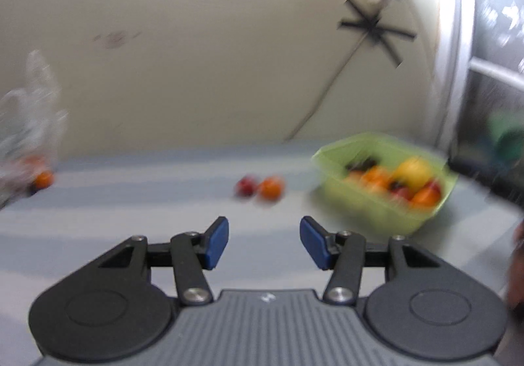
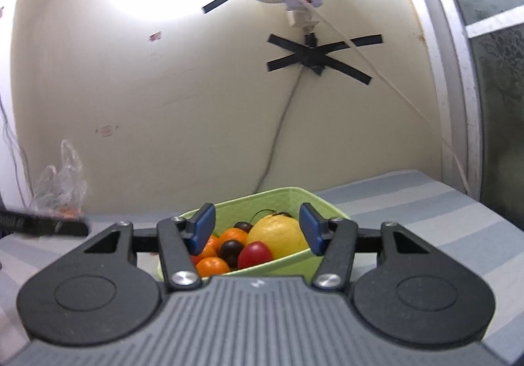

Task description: Organize fruits

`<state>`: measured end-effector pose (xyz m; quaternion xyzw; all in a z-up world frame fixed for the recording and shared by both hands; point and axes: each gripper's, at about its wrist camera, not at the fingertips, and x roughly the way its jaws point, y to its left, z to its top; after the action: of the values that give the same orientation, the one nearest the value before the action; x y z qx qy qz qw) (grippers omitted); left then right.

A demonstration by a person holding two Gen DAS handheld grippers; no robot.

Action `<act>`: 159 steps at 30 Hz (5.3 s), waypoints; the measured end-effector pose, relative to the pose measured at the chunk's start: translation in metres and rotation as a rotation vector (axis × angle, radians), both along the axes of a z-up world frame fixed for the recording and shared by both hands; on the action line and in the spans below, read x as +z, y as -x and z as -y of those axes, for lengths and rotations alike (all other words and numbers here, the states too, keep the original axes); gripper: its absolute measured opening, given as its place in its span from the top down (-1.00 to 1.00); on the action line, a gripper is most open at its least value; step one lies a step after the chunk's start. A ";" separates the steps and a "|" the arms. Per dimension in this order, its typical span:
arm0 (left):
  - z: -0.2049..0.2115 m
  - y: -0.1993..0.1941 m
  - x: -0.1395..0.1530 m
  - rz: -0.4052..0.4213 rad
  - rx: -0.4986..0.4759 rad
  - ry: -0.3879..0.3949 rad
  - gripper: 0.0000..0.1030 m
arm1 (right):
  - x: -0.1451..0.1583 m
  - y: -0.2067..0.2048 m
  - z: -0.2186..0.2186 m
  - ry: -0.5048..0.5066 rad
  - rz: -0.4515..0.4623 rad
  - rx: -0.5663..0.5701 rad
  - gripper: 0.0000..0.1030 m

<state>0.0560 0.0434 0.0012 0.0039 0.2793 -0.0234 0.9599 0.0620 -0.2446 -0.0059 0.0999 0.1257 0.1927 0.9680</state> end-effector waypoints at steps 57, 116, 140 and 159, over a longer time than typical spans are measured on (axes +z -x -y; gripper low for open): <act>-0.042 0.046 -0.040 0.070 0.092 0.061 -0.14 | -0.014 0.060 -0.084 0.054 -0.205 0.165 -0.04; -0.039 0.046 -0.039 0.076 0.095 0.064 -0.20 | -0.016 0.065 -0.085 0.056 -0.205 0.161 -0.05; -0.039 0.045 -0.040 0.078 0.097 0.069 -0.20 | -0.016 0.066 -0.084 0.055 -0.203 0.159 -0.05; -0.038 0.045 -0.041 0.076 0.100 0.081 -0.20 | -0.016 0.068 -0.084 0.054 -0.202 0.157 -0.05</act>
<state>0.0110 0.0818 -0.0397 -0.0481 0.2413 0.0135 0.9692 -0.0056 -0.1602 -0.0221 0.0825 0.2350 0.2532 0.9348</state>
